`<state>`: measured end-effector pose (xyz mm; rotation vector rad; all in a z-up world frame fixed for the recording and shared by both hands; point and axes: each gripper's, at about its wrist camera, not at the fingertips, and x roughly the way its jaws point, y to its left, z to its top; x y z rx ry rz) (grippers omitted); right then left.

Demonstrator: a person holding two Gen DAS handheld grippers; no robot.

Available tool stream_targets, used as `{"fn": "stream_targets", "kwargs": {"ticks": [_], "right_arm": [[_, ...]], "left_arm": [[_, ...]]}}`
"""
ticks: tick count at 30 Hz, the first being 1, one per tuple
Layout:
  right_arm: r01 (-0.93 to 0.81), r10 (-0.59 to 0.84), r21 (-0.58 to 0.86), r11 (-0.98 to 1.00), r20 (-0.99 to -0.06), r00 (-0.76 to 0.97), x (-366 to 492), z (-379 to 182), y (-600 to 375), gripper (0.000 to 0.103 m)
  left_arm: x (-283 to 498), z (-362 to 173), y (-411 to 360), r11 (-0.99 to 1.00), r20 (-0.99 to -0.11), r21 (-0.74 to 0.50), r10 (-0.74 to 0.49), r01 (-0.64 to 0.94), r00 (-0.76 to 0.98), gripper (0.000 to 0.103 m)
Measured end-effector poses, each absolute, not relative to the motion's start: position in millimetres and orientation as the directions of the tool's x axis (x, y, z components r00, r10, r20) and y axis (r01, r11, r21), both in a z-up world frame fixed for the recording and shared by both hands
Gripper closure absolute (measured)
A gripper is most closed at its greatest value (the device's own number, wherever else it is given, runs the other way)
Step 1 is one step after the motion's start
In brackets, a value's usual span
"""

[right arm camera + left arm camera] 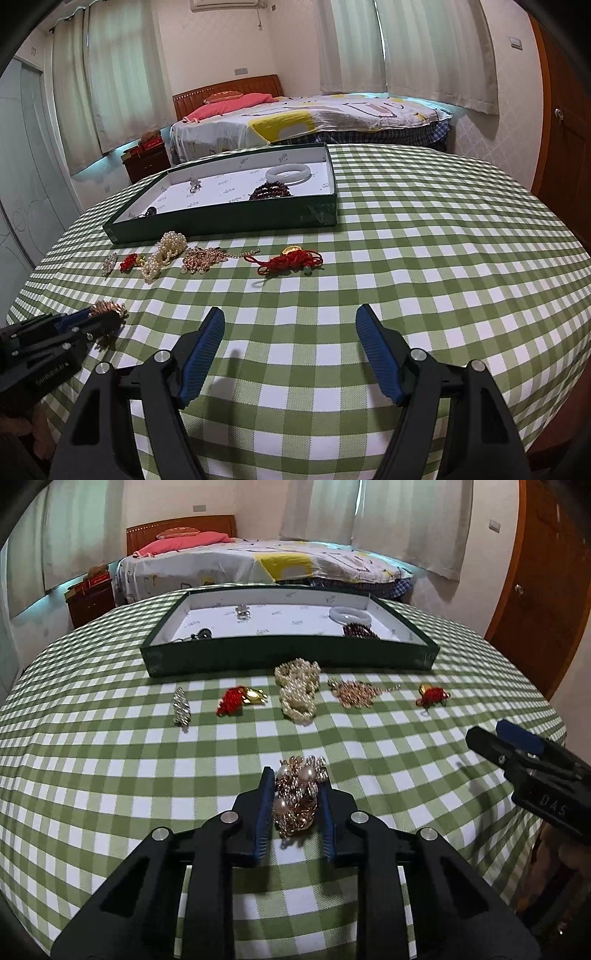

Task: Organize jewelry
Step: 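Lift the pearl flower brooch with the left gripper toward the tray, then grasp the gold chain necklace with the right gripper while the left gripper holds the brooch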

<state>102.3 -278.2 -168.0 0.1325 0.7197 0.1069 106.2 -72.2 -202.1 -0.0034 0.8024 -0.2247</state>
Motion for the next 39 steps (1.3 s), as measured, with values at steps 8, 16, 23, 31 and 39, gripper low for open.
{"fn": "stream_targets", "kwargs": {"ticks": [8, 16, 23, 31, 39], "right_arm": [[-0.054, 0.14, 0.149, 0.987, -0.661, 0.737, 106.7, -170.8, -274.3, 0.032], [-0.05, 0.135, 0.144, 0.988, -0.677, 0.723, 122.1, -172.0, -270.1, 0.032], [-0.075, 0.16, 0.152, 0.985, -0.681, 0.715, 138.7, -167.1, -259.1, 0.032], [-0.139, 0.201, 0.146, 0.979, -0.691, 0.694, 158.5, -164.4, -230.8, 0.033], [-0.184, 0.237, 0.152, 0.971, -0.711, 0.662, 177.8, -167.0, -204.6, 0.036]], "left_arm": [[112.4, -195.3, -50.8, 0.981, -0.699, -0.123, -0.191, 0.147, 0.689, 0.081], [120.9, -187.5, -32.5, 0.987, -0.686, -0.12, -0.16, 0.106, 0.71, 0.08], [128.2, -186.0, -12.7, 0.99, -0.687, -0.127, -0.135, 0.064, 0.714, 0.081], [136.8, -181.0, 4.5, 0.992, -0.679, -0.121, -0.104, 0.029, 0.727, 0.081], [144.2, -181.7, 23.4, 0.992, -0.681, -0.124, -0.077, -0.011, 0.728, 0.081]]}}
